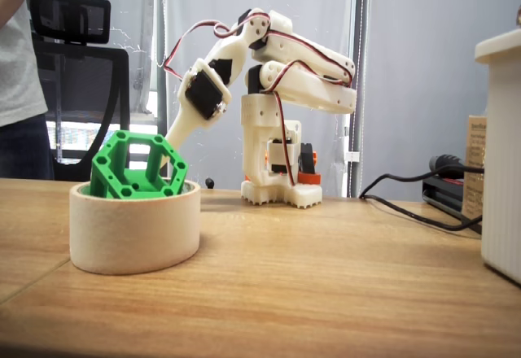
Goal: Grasp a component and put it in the bin.
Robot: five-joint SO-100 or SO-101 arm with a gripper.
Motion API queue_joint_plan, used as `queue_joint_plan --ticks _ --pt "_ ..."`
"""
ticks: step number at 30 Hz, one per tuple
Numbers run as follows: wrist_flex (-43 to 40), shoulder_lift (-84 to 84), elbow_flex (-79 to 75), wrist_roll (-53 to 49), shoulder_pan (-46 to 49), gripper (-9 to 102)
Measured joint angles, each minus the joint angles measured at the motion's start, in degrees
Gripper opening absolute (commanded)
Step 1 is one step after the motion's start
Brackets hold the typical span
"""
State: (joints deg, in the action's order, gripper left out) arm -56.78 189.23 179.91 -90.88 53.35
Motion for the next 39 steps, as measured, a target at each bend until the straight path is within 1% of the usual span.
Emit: queue_joint_plan --ticks 11,15,20,32,35,39 --pt "0.0 -0.1 2.0 0.0 0.0 1" --pt "0.0 2.8 2.5 0.0 0.0 1" --pt "0.0 3.8 2.5 0.0 -3.4 1" --pt "-0.1 3.8 5.4 0.0 -4.5 1" --pt "-2.5 3.8 5.4 0.0 -4.6 1" --pt "-8.3 3.9 5.4 0.0 -4.6 1"
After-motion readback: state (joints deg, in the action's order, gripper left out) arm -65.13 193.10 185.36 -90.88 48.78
